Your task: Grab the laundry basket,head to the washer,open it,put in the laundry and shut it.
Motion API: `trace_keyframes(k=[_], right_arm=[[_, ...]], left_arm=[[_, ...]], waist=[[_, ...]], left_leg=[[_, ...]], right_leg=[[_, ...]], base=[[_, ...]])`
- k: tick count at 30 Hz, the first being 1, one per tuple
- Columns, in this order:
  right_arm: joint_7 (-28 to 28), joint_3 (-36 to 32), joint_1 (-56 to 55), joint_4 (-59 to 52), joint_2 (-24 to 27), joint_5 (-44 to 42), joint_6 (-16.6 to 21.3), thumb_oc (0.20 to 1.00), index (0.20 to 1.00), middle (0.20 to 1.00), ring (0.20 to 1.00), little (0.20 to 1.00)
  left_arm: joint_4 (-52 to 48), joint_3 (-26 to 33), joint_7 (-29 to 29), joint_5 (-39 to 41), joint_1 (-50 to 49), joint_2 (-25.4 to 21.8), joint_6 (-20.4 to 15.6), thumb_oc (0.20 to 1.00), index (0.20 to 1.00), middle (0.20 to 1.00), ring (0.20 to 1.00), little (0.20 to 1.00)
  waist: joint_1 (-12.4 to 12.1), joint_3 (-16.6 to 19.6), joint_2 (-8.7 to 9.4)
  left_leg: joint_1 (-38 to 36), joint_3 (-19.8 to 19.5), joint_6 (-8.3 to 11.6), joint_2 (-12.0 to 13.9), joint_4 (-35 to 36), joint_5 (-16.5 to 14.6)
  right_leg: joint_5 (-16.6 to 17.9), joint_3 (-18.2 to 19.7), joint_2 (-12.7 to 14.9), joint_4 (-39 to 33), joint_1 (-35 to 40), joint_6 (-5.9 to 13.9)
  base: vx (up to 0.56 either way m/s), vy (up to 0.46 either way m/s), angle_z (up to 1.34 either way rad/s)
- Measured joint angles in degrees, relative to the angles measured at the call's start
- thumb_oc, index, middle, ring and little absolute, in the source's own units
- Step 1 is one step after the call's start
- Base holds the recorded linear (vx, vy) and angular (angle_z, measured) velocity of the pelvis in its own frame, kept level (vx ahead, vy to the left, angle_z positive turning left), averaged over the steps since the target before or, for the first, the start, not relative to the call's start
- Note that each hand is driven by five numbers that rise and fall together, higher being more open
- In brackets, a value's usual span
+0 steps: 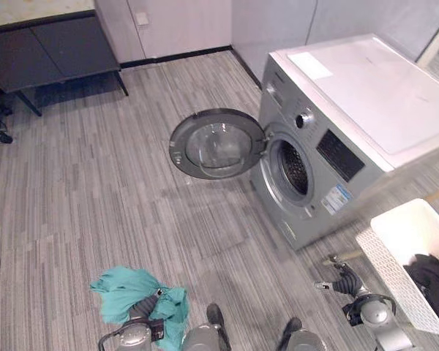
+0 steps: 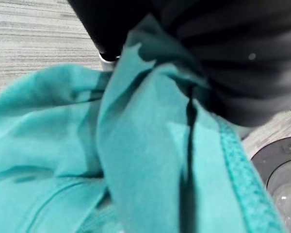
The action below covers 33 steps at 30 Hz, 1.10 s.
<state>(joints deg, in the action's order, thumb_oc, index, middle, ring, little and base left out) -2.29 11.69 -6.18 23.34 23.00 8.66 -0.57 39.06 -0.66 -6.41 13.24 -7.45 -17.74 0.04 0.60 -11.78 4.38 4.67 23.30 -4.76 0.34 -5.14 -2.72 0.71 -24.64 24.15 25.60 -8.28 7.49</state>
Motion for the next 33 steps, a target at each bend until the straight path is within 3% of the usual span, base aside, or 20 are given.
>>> trace_keyframes(k=[1,2,3,6,8,9,11,13,15,16,18,19,22,23,25,26,27,30,31,33], right_arm=[[0.04,1.03,0.35,-0.05,-0.19,0.02,0.01,1.000,1.000,1.000,1.000,1.000],[0.04,1.77,0.28,-0.06,-0.57,0.02,0.01,1.000,1.000,1.000,1.000,1.000],[0.07,2.19,0.42,-0.75,-1.42,0.01,0.22,1.000,1.000,1.000,1.000,1.000],[0.04,2.18,0.93,-2.14,-1.32,0.00,0.37,1.000,1.000,1.000,1.000,1.000],[0.04,2.11,1.23,-2.15,-0.95,-0.02,0.35,1.000,1.000,1.000,1.000,1.000],[-0.02,2.32,1.48,-2.24,-0.93,-0.03,0.34,1.000,1.000,1.000,1.000,1.000],[0.07,2.27,1.82,-1.88,-1.32,-0.03,0.15,1.000,1.000,1.000,1.000,1.000],[0.16,2.18,1.63,-0.24,-1.43,-0.01,0.11,1.000,1.000,1.000,1.000,1.000],[0.15,2.13,0.80,0.15,-0.91,0.03,0.06,1.000,1.000,1.000,1.000,1.000],[0.18,2.00,-0.51,0.25,-0.86,0.03,0.19,1.000,1.000,1.000,1.000,1.000],[0.58,1.22,-1.51,0.88,-0.37,0.05,0.12,1.000,1.000,1.000,1.000,1.000],[0.80,0.88,-3.33,0.94,-0.44,0.05,0.10,1.000,1.000,1.000,1.000,1.000],[0.65,-0.57,-2.45,0.54,1.47,-0.03,0.28,1.000,1.000,1.000,1.000,1.000],[-0.06,-1.36,-0.60,-0.18,1.71,-0.03,0.40,1.000,1.000,1.000,1.000,1.000],[-0.25,-2.21,0.53,-0.29,1.75,-0.04,0.51,1.000,1.000,1.000,1.000,1.000],[0.44,-1.42,0.88,-0.33,1.71,-0.60,0.52,1.000,1.000,1.000,1.000,1.000],[0.54,0.32,1.52,-0.11,1.02,-0.59,0.54,1.000,1.000,1.000,1.000,1.000],[0.70,4.18,1.68,0.37,-0.97,-0.69,1.14,1.000,1.000,1.000,1.000,1.000],[0.92,4.90,2.94,2.37,-1.75,-0.65,1.92,1.000,1.000,1.000,1.000,1.000],[1.04,4.24,2.41,2.35,-1.11,-0.51,2.01,1.000,1.000,1.000,1.000,1.000]], left_arm=[[-0.12,-0.08,-0.03,-0.10,0.32,-0.81,0.00,0.200,0.200,0.200,0.200,0.200],[-0.11,-0.04,-0.12,-0.32,0.80,-1.38,0.01,0.200,0.200,0.200,0.200,0.200],[-0.38,-0.10,-0.38,-0.53,1.21,-2.20,-0.05,0.200,0.200,0.200,0.200,0.200],[-2.36,-0.42,-0.35,-0.63,2.17,-3.60,-0.10,0.200,0.200,0.200,0.200,0.200],[-1.96,-1.63,0.07,-0.65,3.38,-3.20,-0.07,0.200,0.200,0.200,0.200,0.200],[-1.97,-1.68,0.33,-0.67,3.09,-2.46,-0.01,0.200,0.200,0.200,0.200,0.200],[-0.50,-1.37,0.60,-0.67,3.73,-0.47,0.09,0.200,0.200,0.200,0.200,0.200],[-0.20,-2.52,1.11,-0.72,2.74,0.56,0.48,0.200,0.200,0.200,0.200,0.200],[-2.05,-3.05,1.42,-0.97,0.66,0.86,0.47,0.200,0.200,0.200,0.200,0.200],[-2.84,-3.83,1.63,-1.10,-0.53,0.88,0.42,0.200,0.200,0.200,0.200,0.200],[-3.33,-4.55,1.66,-1.14,-1.81,2.44,0.53,0.200,0.200,0.200,0.200,0.200],[-3.22,-5.51,1.99,-1.28,-1.53,1.98,0.53,0.200,0.200,0.200,0.200,0.200],[-3.72,-6.26,2.38,-2.57,-1.38,2.31,0.50,0.200,0.200,0.200,0.200,0.200],[-4.61,-6.22,2.76,-2.89,-0.48,1.69,0.40,0.200,0.200,0.200,0.200,0.200],[-5.22,-6.18,2.84,-3.05,1.35,1.46,0.46,0.200,0.200,0.200,0.200,0.200],[-6.36,-6.46,2.87,-3.18,2.66,1.10,0.47,0.200,0.200,0.200,0.200,0.200],[-7.54,-6.50,2.93,-3.20,3.26,0.71,0.03,0.200,0.200,0.200,0.200,0.200],[-8.26,-7.62,2.88,-3.26,4.29,-0.53,-0.30,0.200,0.200,0.200,0.200,0.200],[-8.62,-9.16,2.71,-3.32,5.40,-1.26,-0.56,0.200,0.200,0.200,0.200,0.200],[-8.29,-10.23,3.11,-3.61,5.17,-0.99,-0.46,0.200,0.200,0.200,0.200,0.200]], waist=[[0.21,-0.14,0.69],[0.27,-0.22,0.66],[0.58,-0.67,-0.02],[1.37,-2.32,0.14],[2.14,-3.49,0.29],[2.60,-4.00,0.30],[2.68,-4.51,1.00],[3.70,-4.62,1.33],[3.73,-4.65,-0.06],[3.77,-4.47,-0.70],[4.36,-3.98,-4.07],[5.16,-3.71,-2.88],[3.95,-2.64,-2.75],[2.94,-2.36,-1.76],[4.08,-2.63,-0.68],[3.88,-3.17,0.71],[3.03,-3.60,1.83],[3.70,-3.36,2.16],[2.46,-3.31,2.18],[3.63,-2.94,0.12]], left_leg=[[-1.20,-0.21,-1.09,-1.58,0.92,-0.38],[-1.99,-0.71,-1.14,-2.15,1.71,-0.29],[-3.37,-1.71,-1.34,-2.03,3.70,1.25],[-4.45,-4.01,-0.87,-2.37,5.90,1.58],[-4.86,-5.56,-0.56,-2.93,6.24,1.31],[-4.77,-5.99,0.89,-3.48,6.15,0.12],[-5.10,-7.05,1.55,-4.97,6.07,-1.89],[-8.03,-7.89,0.46,-6.08,5.70,-2.95],[-10.72,-9.02,1.56,-5.61,5.49,-5.69],[-12.16,-9.45,2.69,-5.15,5.07,-6.73],[-14.06,-10.72,5.61,-2.26,1.31,-9.24],[-10.52,-9.79,6.49,-1.25,-11.05,-9.51],[-1.87,-10.01,9.46,3.61,-31.18,-7.80],[1.67,-10.00,9.35,3.05,-29.16,-10.14],[5.47,-10.55,9.42,3.06,-25.06,-10.15],[6.37,-11.89,8.81,1.87,-19.52,-9.93],[6.27,-13.52,8.30,1.61,-14.15,-8.53],[8.18,-25.41,8.77,0.72,-3.99,-3.81],[9.09,-34.37,8.13,-1.38,0.32,-1.36],[9.74,-30.76,6.78,-0.28,1.47,3.79]], right_leg=[[0.59,4.38,1.50,5.30,-2.92,-0.24],[-1.42,8.09,0.90,7.67,-4.49,0.23],[-4.46,12.55,-3.45,7.84,-5.89,-0.18],[-5.46,10.86,-12.73,0.70,-10.69,-1.64],[-5.26,12.10,-15.70,-5.03,-12.94,-1.37],[-4.56,11.77,-16.39,-7.85,-14.66,-1.26],[-3.62,9.43,-16.69,-14.06,-17.56,-0.37],[-2.74,3.66,-15.96,-19.82,-16.81,-1.01],[-2.28,2.94,-16.09,-16.67,-15.79,-1.32],[-0.54,3.02,-16.55,-15.59,-13.96,-3.53],[-2.50,3.10,-18.15,-9.73,-13.01,-7.22],[0.89,3.53,-17.89,-11.81,-9.33,-11.55],[2.58,6.59,-22.76,-18.78,-3.49,-15.65],[3.85,9.19,-23.57,-20.92,-2.61,-16.42],[3.79,10.49,-24.08,-22.75,-1.02,-16.34],[3.73,13.52,-24.48,-24.35,0.78,-16.24],[3.96,15.25,-25.06,-24.42,1.83,-15.93],[2.56,22.65,-27.98,-26.58,7.45,-13.12],[2.41,30.81,-29.47,-26.90,7.64,-12.60],[2.23,29.60,-30.80,-27.70,9.00,-12.46]], base=[[0.25,0.162,0.21],[0.25,0.137,0.24],[0.30,0.116,0.51],[0.19,0.032,0.44],[0.36,-0.051,0.41],[0.55,-0.079,0.28],[0.36,-0.050,0.29],[0.35,-0.067,0.41],[0.49,-0.172,0.27],[0.52,-0.255,0.16],[0.24,-0.170,0.49],[0.22,-0.138,0.63],[0.14,-0.036,-0.38],[0.24,0.083,-0.94],[0.20,0.080,-0.45],[0.16,0.096,-0.69],[0.23,0.158,-1.16],[0.25,0.261,-1.60],[0.18,0.259,-2.55],[0.09,0.304,-1.98]])
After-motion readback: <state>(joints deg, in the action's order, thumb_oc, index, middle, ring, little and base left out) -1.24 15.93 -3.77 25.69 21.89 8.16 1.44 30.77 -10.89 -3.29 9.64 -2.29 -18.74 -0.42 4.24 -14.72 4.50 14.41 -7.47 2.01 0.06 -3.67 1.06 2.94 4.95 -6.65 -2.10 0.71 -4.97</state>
